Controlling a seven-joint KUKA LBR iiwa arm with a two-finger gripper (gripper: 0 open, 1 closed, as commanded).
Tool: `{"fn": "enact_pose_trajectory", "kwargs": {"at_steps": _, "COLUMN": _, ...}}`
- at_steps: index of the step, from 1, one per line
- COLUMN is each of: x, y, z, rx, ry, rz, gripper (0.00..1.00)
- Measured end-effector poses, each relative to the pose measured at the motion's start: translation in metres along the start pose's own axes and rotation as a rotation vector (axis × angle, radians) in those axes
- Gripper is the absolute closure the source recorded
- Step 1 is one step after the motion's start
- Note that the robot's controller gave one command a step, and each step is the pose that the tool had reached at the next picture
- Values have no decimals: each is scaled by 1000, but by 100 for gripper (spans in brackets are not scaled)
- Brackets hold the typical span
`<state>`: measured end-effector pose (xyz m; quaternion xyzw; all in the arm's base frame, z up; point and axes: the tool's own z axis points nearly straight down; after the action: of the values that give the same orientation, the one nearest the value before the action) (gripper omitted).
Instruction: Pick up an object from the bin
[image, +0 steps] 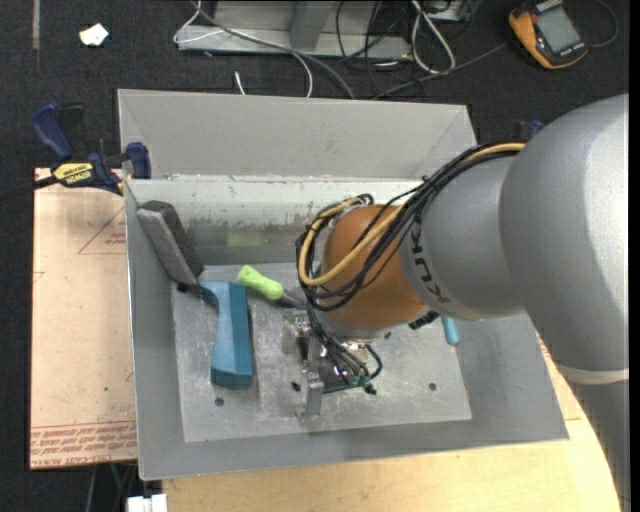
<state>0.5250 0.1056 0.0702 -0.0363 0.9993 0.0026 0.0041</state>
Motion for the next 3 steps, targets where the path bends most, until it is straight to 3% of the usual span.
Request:
{"fn": "enact_pose_trajectory", "kwargs": {"at_steps": 1, "x": -18, "y": -52, "z": -1, "rx": 1, "ry": 5, "rz": -135, "gripper": 0}}
{"fn": "enact_pose_trajectory", "kwargs": {"at_steps": 2, "x": -9, "y": -69, "z": 0, "rx": -5, "ry": 6, "rz": 41, "gripper": 100}}
{"fn": "enact_pose_trajectory", "kwargs": {"at_steps": 3, "x": -9, "y": -70, "z": 0, "rx": -6, "ry": 6, "rz": 42, "gripper": 100}}
